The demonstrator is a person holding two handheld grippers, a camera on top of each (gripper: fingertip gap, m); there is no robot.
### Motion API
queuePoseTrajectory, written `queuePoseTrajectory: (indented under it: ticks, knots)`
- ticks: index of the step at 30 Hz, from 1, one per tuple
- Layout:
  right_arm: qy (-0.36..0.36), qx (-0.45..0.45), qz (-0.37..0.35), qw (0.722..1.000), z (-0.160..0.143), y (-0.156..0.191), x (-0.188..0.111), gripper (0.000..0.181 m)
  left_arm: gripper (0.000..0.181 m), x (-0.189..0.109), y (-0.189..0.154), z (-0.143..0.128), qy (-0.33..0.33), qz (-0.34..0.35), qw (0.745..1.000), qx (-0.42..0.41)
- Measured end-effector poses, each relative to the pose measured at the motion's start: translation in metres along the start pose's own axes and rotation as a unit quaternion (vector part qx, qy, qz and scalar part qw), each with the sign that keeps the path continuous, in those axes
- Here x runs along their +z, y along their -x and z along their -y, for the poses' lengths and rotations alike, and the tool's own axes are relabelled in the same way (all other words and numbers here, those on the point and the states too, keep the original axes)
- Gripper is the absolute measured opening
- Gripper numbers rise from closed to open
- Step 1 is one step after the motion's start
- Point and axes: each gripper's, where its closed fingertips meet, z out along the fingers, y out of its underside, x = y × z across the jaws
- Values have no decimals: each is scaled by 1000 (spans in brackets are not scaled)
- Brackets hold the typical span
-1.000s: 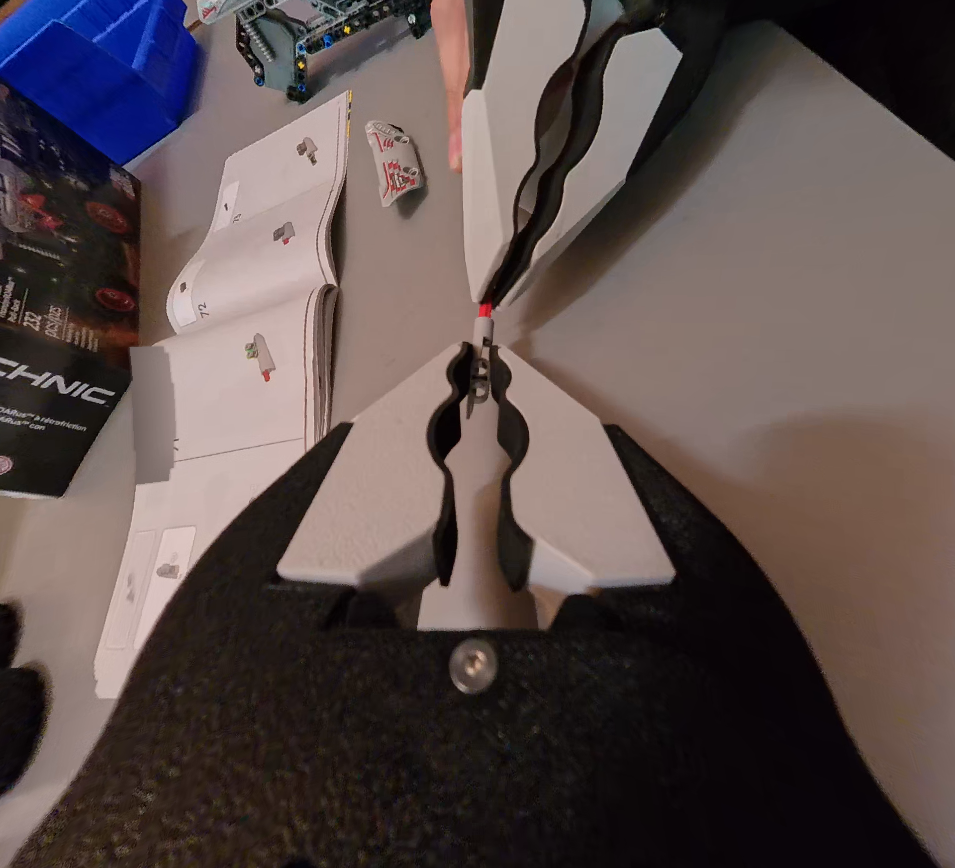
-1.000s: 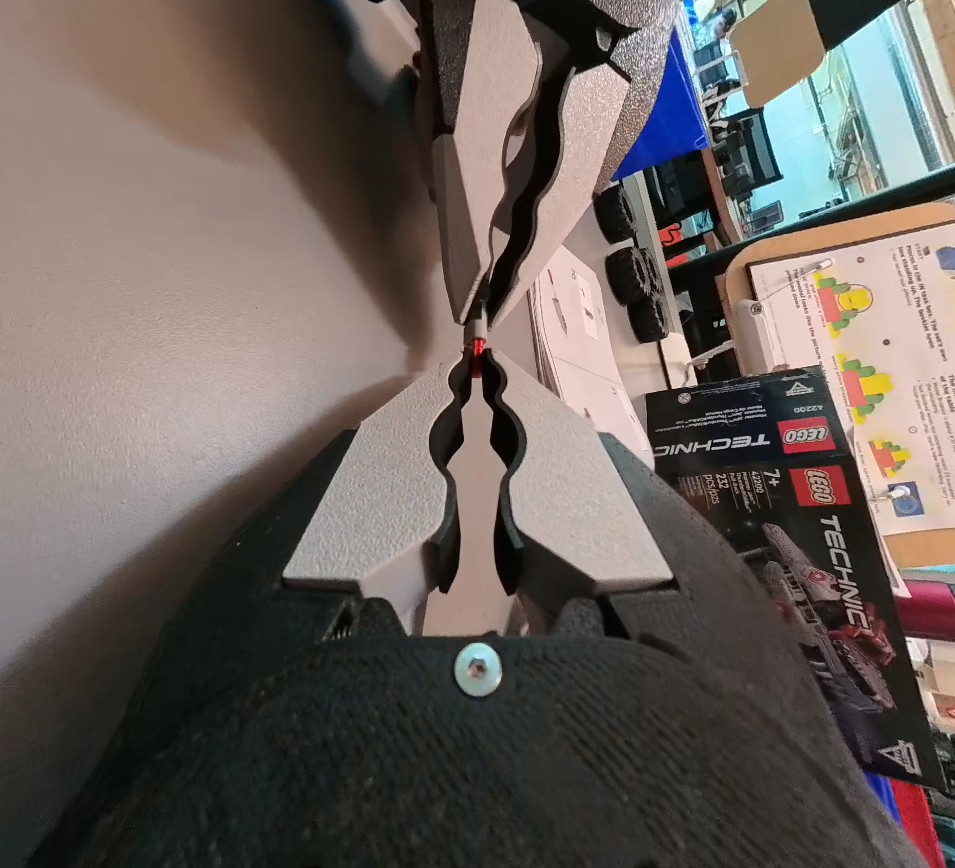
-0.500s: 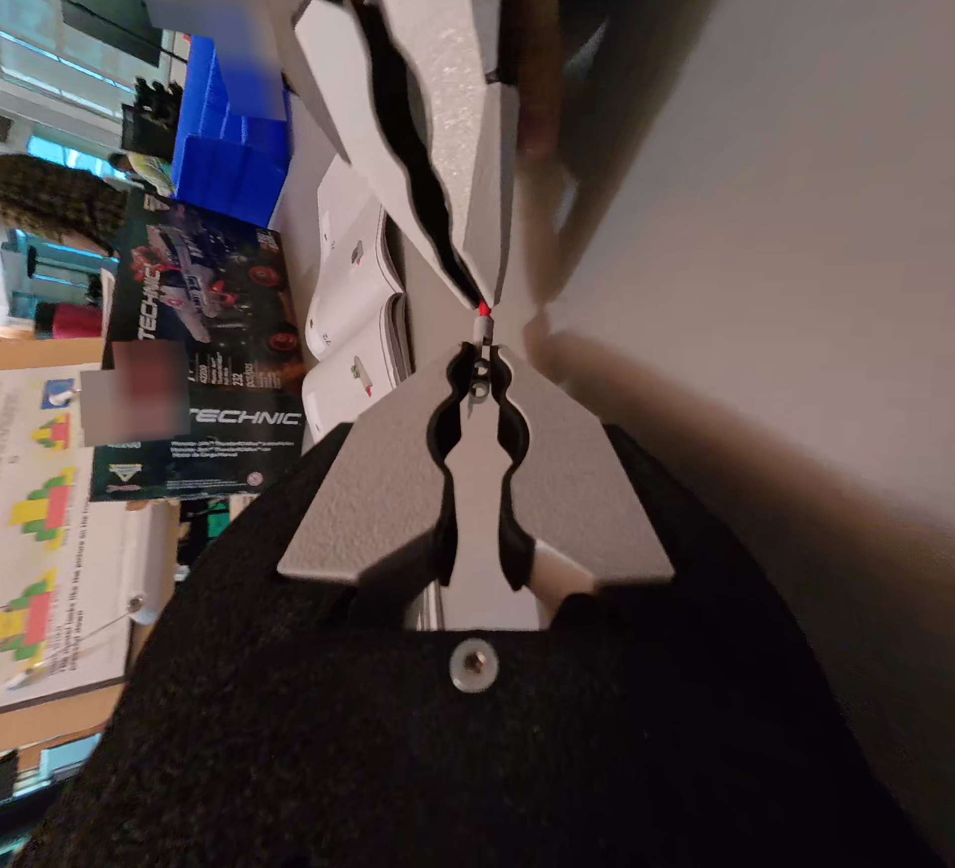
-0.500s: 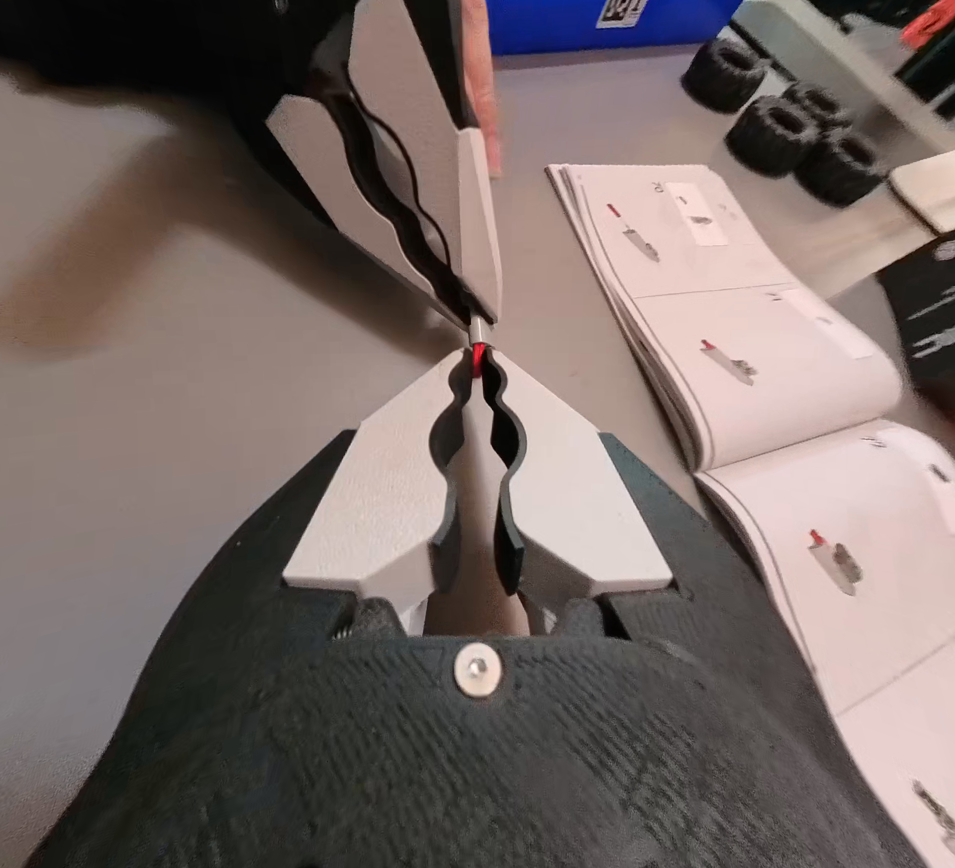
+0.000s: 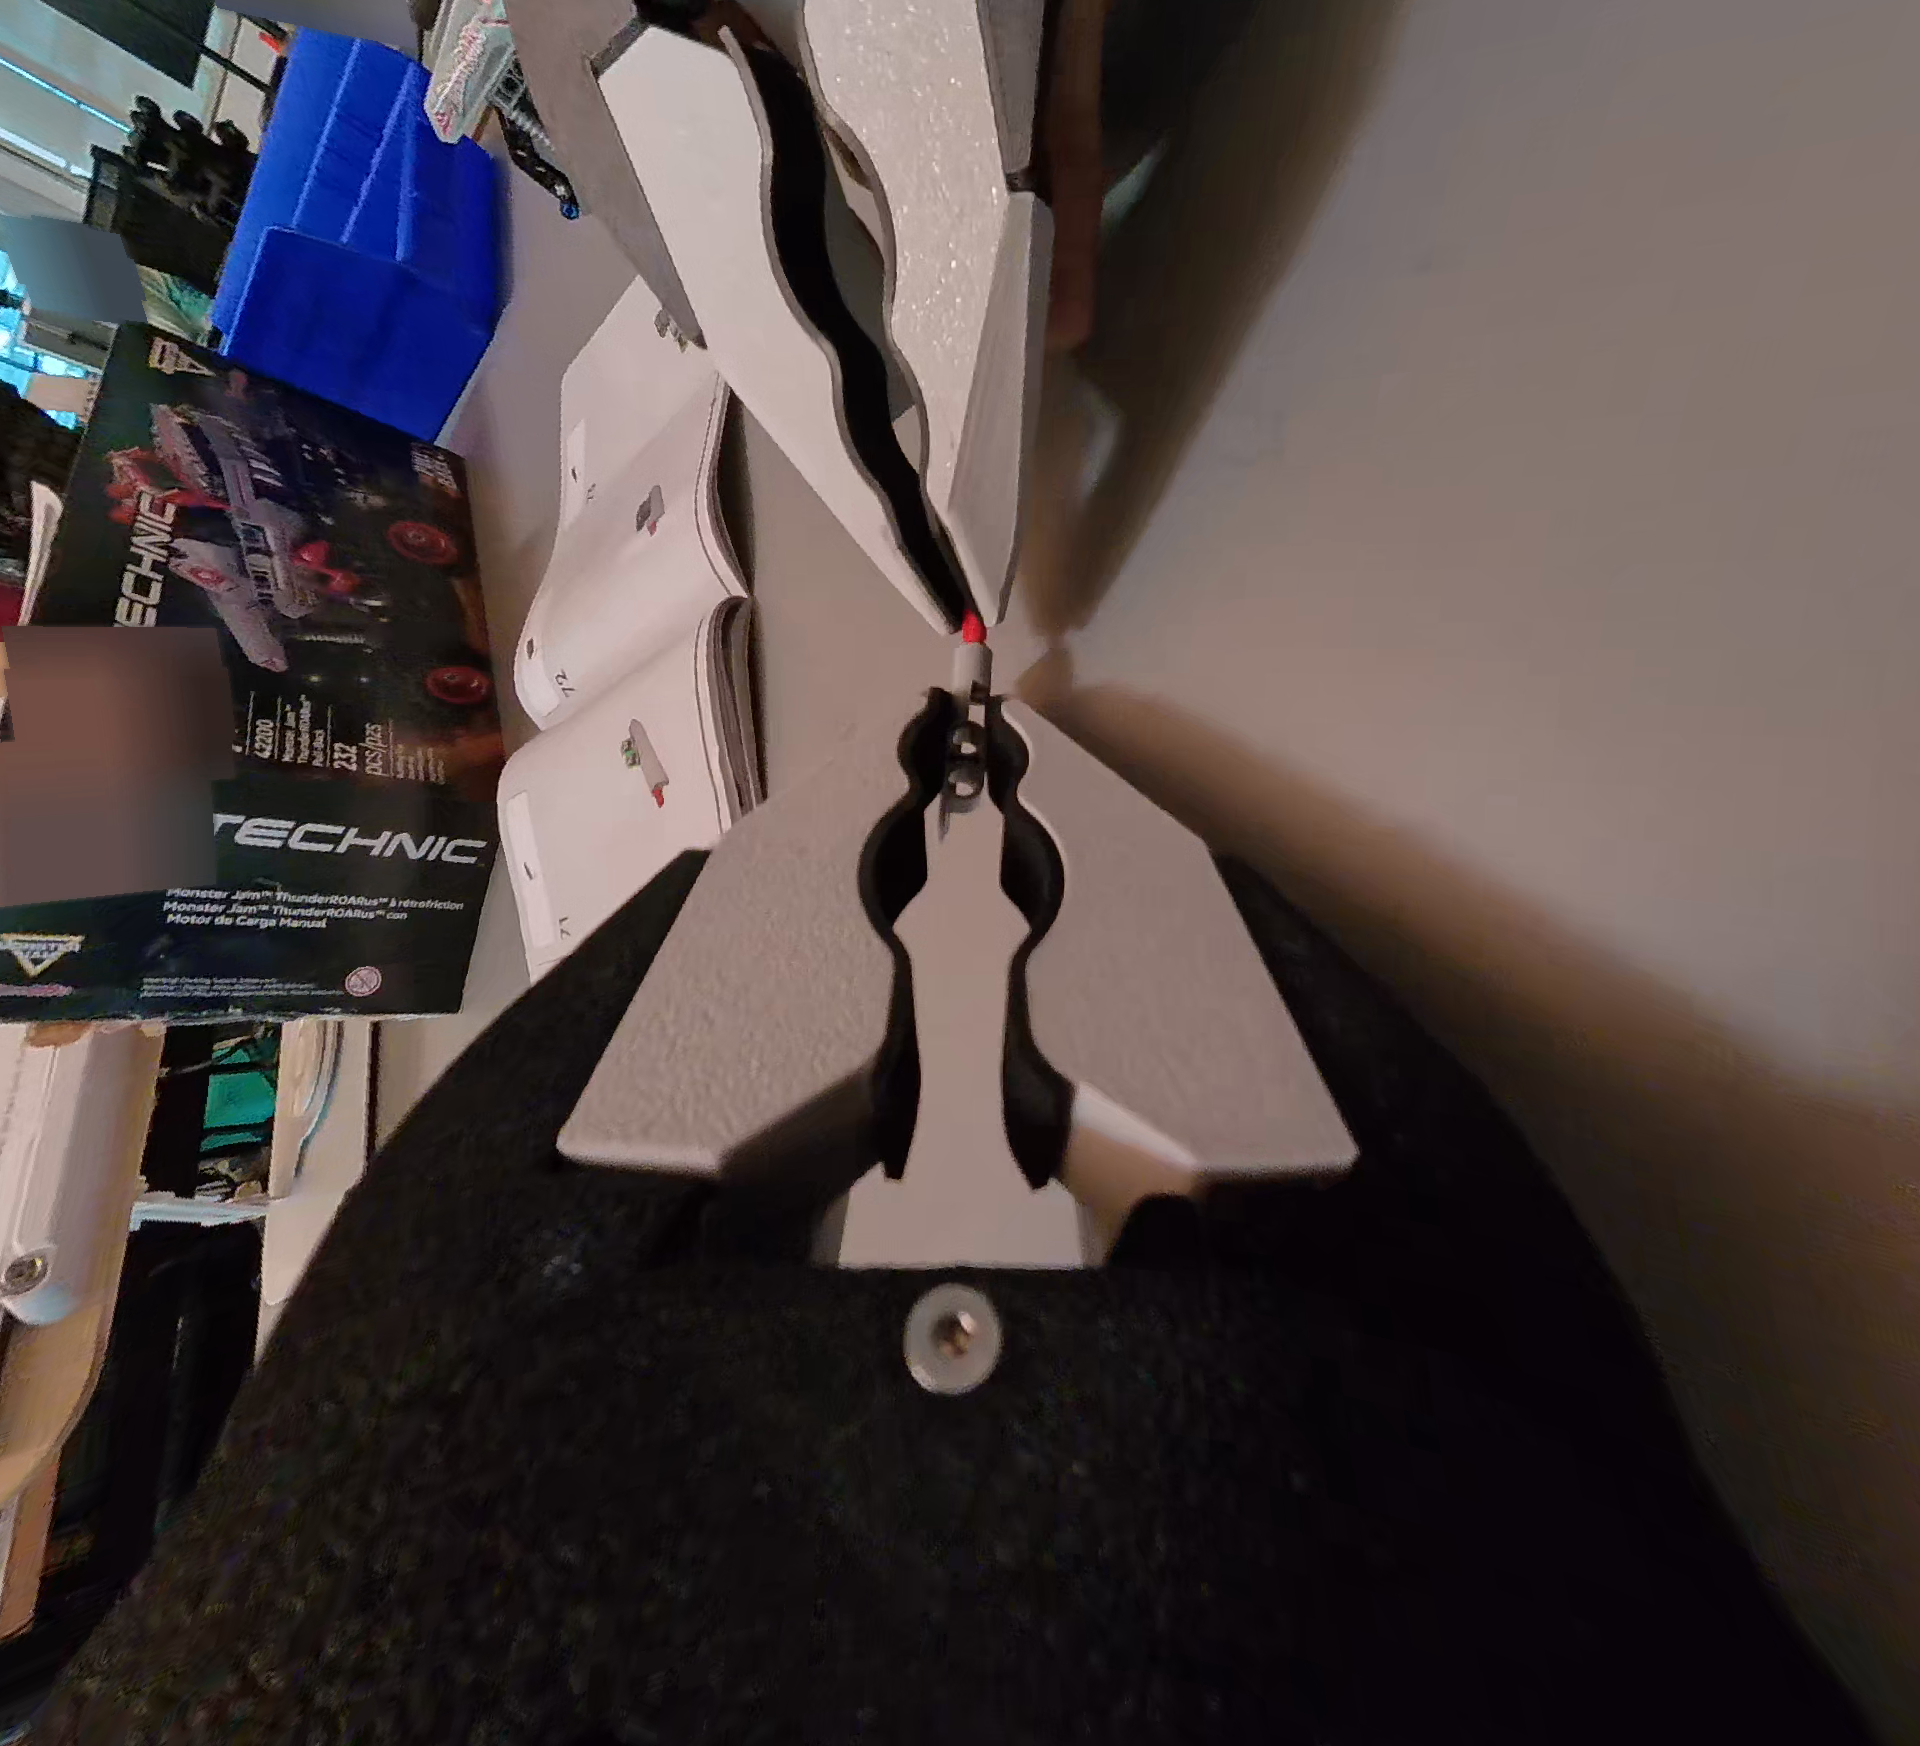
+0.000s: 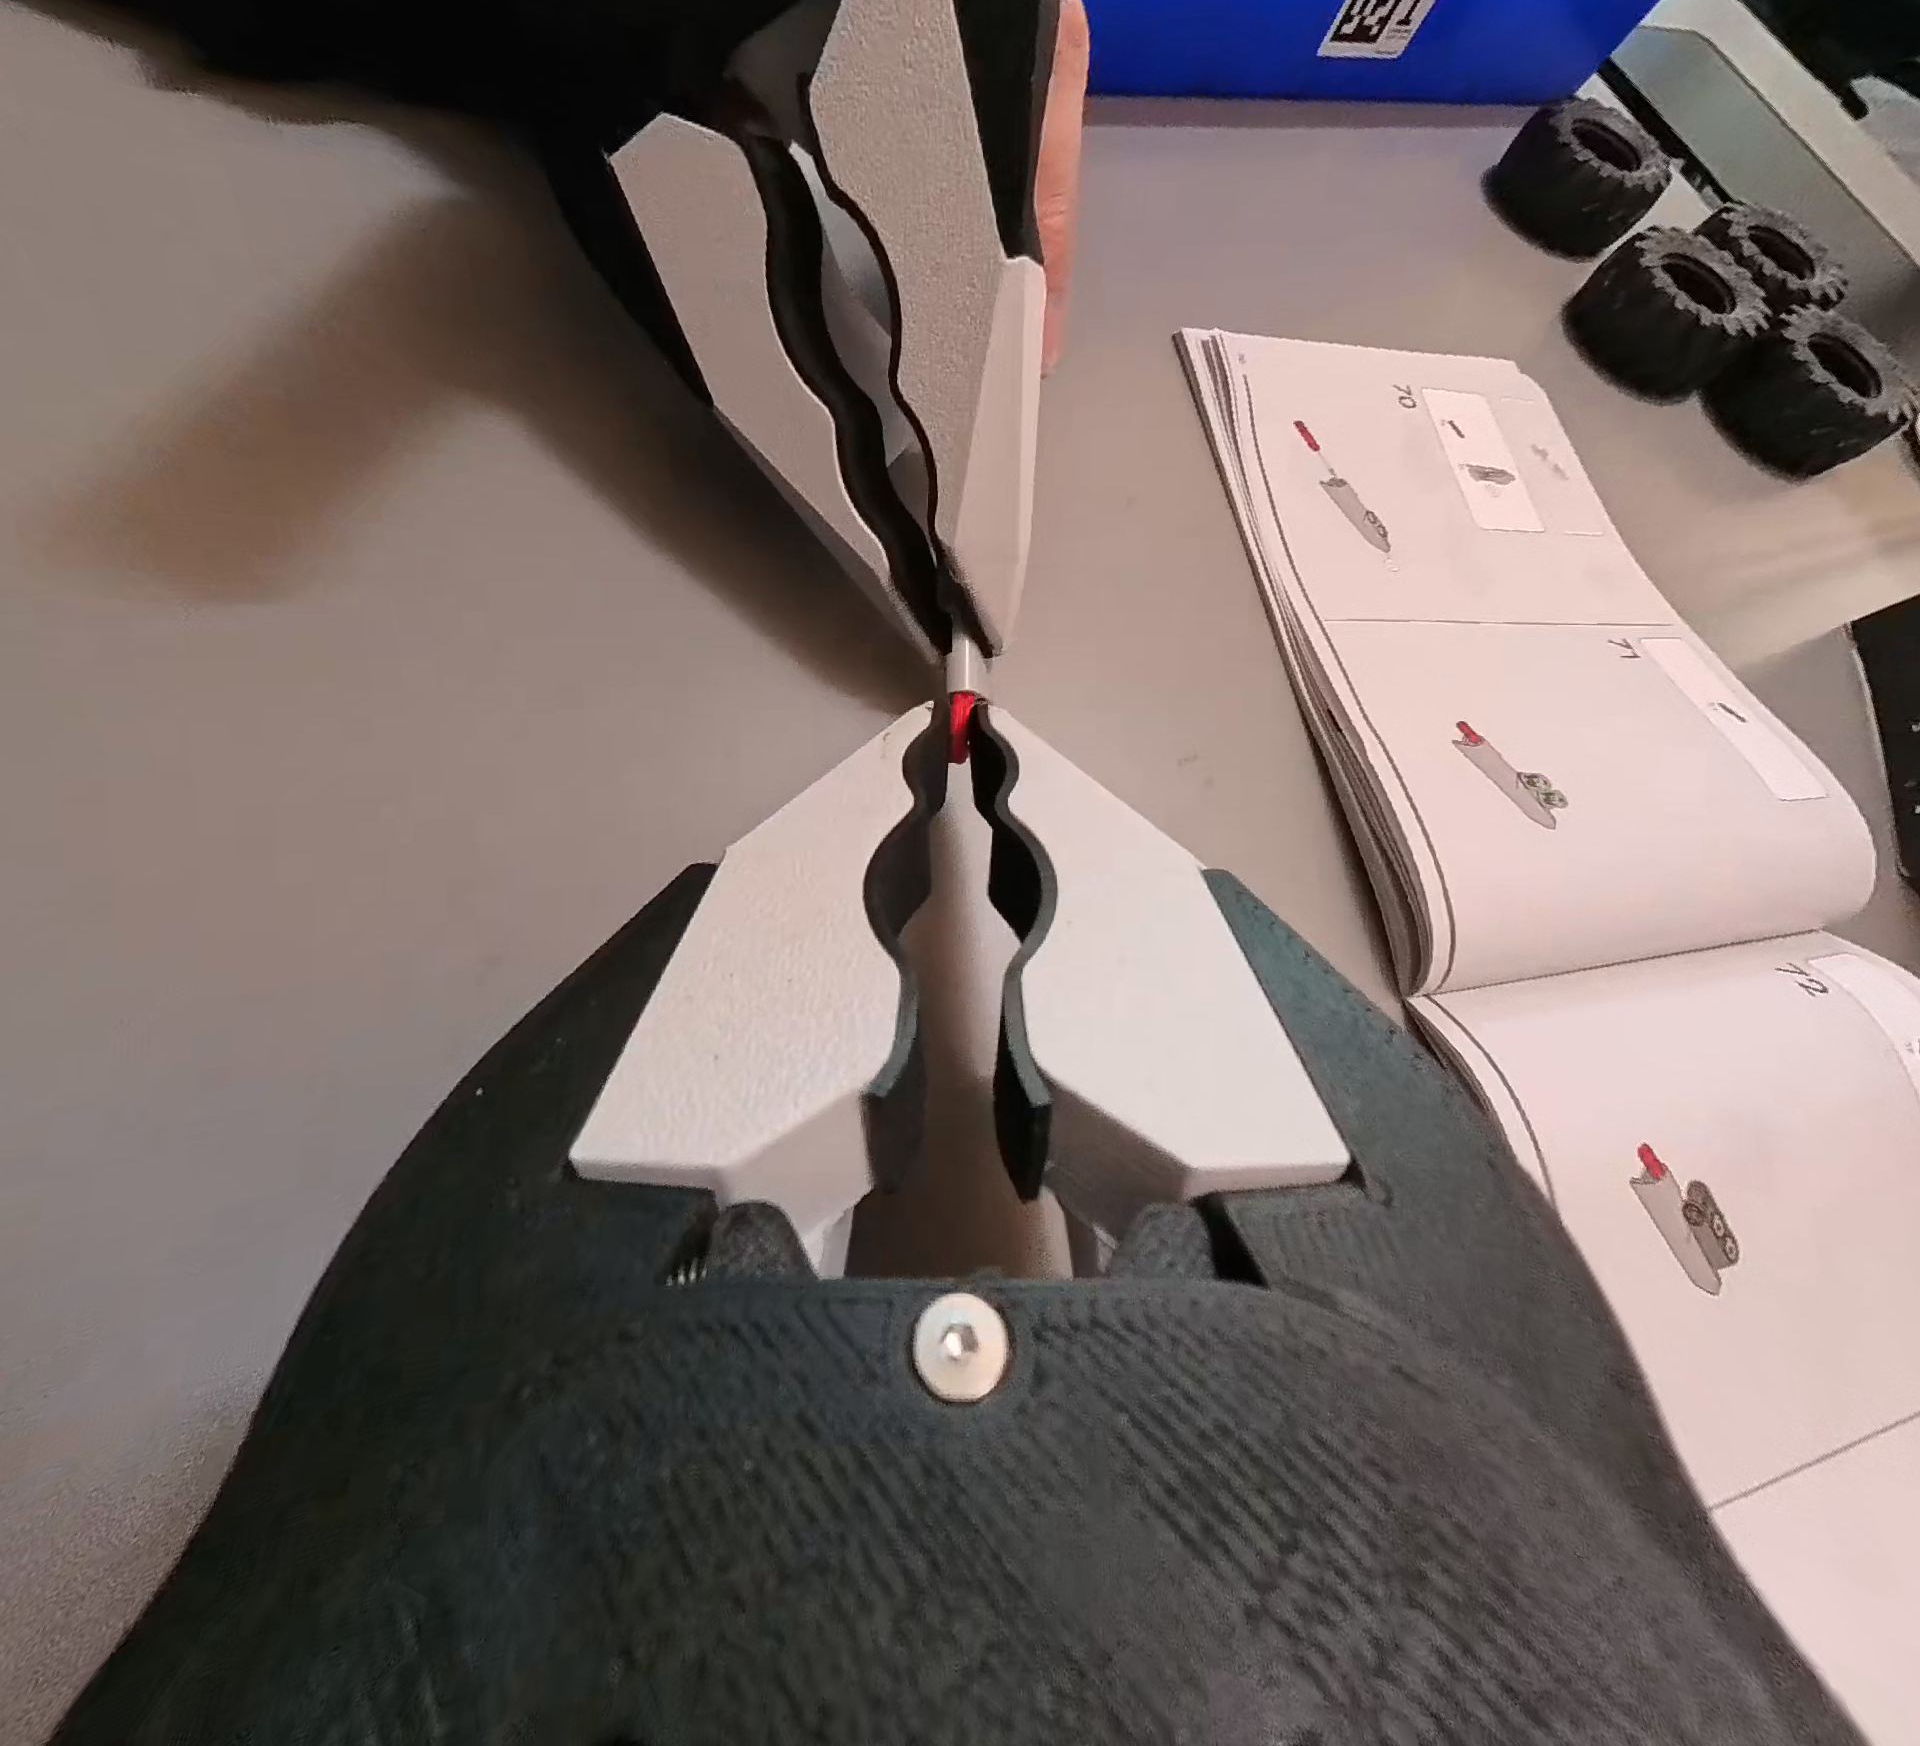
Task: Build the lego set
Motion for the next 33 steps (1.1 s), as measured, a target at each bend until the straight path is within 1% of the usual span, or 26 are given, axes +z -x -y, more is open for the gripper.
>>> queuePoseTrajectory:
  ticks: [3, 5, 8, 12, 14, 16, 19, 20, 22, 25, 26, 29, 33]
  knots:
    - [2, 1, -2, 1000, -2, -1, -2, 3, 4, 1, 1, 1, -9, 3, 1000, -13]
    - [15, -10, -12, 1000, -8, -2, -3, 5, 4, -1, 4, 3, -16, 9, 1000, -20]
    - [12, -29, -16, 999, -8, 1, -5, 1, 4, -3, 6, 3, -23, 11, 999, -28]
    - [6, -24, -17, 1000, -7, 0, -7, 0, 4, 1, 1, -4, 2, 3, 1000, -10]
    - [18, -21, -5, 1000, -11, 4, -8, 7, 4, 3, -1, -8, 24, 1, 1000, 4]
    - [23, -18, -17, 999, -13, 0, -11, 15, 4, 5, -4, -7, 24, -3, 1000, 7]
    - [30, -10, -7, 999, -14, -4, -15, 11, 4, 6, -6, -5, 16, -11, 1000, -1]
    - [36, -19, -6, 999, -16, -7, -15, 10, 4, 7, -7, -5, 14, -12, 1000, -2]
    - [63, -67, -2, 996, -20, -9, -16, 11, 4, 6, -8, -5, 11, -14, 1000, -2]
    - [115, -142, 3, 983, -27, -16, -13, 20, 4, 6, -8, -5, 10, -15, 1000, -3]
    - [129, -158, 8, 979, -28, -18, -12, 21, 4, 6, -8, -5, 9, -15, 1000, -4]
    - [141, -186, 50, 971, -27, -13, -6, 14, 4, 6, -9, -6, 7, -17, 1000, -5]
    - [147, -172, 104, 968, -27, -8, -3, 8, 4, 6, -10, -5, 3, -19, 1000, -11]
